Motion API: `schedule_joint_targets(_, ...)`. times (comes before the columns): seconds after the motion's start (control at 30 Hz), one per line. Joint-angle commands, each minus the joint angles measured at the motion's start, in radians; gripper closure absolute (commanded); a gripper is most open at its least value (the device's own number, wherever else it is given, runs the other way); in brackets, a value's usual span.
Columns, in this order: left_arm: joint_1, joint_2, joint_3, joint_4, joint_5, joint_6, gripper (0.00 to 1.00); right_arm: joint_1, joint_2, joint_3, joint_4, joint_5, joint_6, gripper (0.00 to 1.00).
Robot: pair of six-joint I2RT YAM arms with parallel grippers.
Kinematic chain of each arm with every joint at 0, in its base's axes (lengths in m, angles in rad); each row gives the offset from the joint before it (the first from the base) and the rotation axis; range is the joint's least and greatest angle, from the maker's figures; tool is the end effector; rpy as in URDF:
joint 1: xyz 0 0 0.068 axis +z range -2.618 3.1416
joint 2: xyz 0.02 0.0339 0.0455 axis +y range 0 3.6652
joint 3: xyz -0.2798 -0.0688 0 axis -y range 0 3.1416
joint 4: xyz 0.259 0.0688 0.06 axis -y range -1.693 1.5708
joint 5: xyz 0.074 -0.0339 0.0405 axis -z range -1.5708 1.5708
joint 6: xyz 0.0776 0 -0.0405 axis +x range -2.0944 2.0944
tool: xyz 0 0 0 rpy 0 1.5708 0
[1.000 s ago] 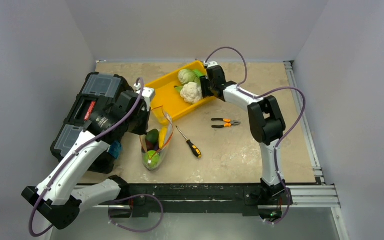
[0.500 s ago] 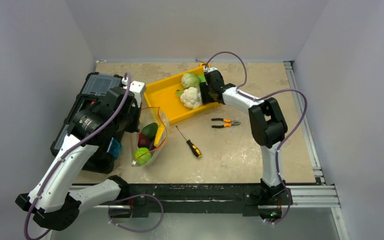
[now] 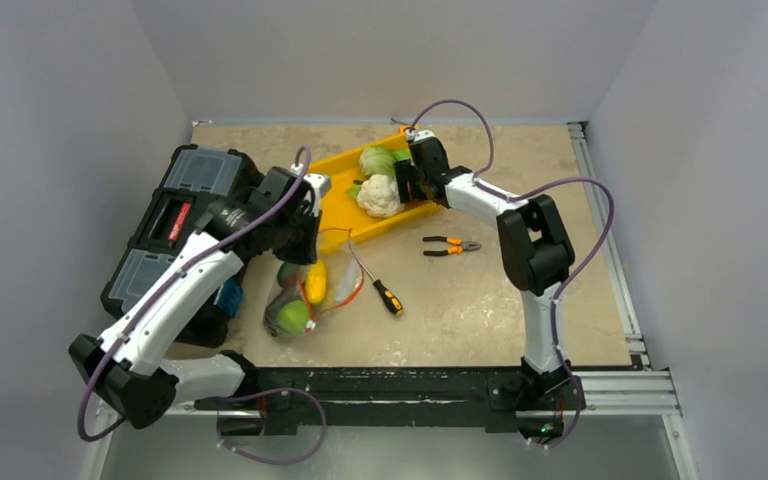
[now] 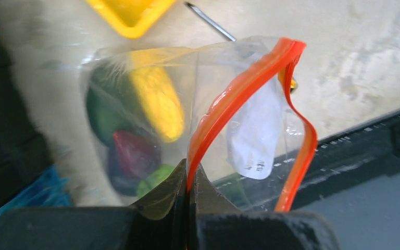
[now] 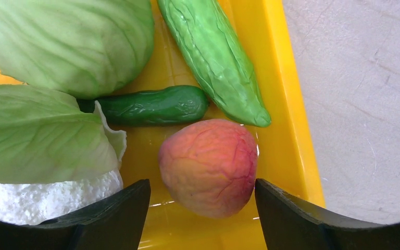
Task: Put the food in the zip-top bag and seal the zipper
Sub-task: Adjust the bin at the center of the board.
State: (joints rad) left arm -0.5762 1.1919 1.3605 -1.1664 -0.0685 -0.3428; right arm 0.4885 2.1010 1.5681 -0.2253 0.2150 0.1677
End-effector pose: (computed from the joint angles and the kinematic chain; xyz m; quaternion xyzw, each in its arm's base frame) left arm 0.2074 -0.1284 0.3488 0.1020 0.9533 -0.0958 0.2677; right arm 0.4703 0.2312 0.1720 -0.1040 0.9083 0.0333 0.4037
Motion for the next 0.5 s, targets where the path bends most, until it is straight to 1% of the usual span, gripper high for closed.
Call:
schedule_joint_targets(0.0, 0.001, 0.022, -0.055, 0.216, 0.277, -0.103, 1.00, -0.005, 0.001, -0.003, 0.099, -0.023, -0.014, 0.27)
schedule_joint_targets(0.2, 0.002, 0.005, -0.041, 0.217, 0.226, -0.096, 1.00, -0.008, 0.002, -0.045, 0.163, -0.046, -0.005, 0.34)
schedule_joint_targets(0.3, 0.002, -0.014, -0.046, 0.218, 0.203, -0.095, 1.00, -0.007, 0.001, -0.053, 0.179, -0.046, 0.005, 0.43)
schedule_joint_targets(0.47, 0.002, -0.034, -0.084, 0.229, 0.211, -0.104, 1.00, -0.008, -0.023, -0.059, 0.169, -0.030, 0.010, 0.60)
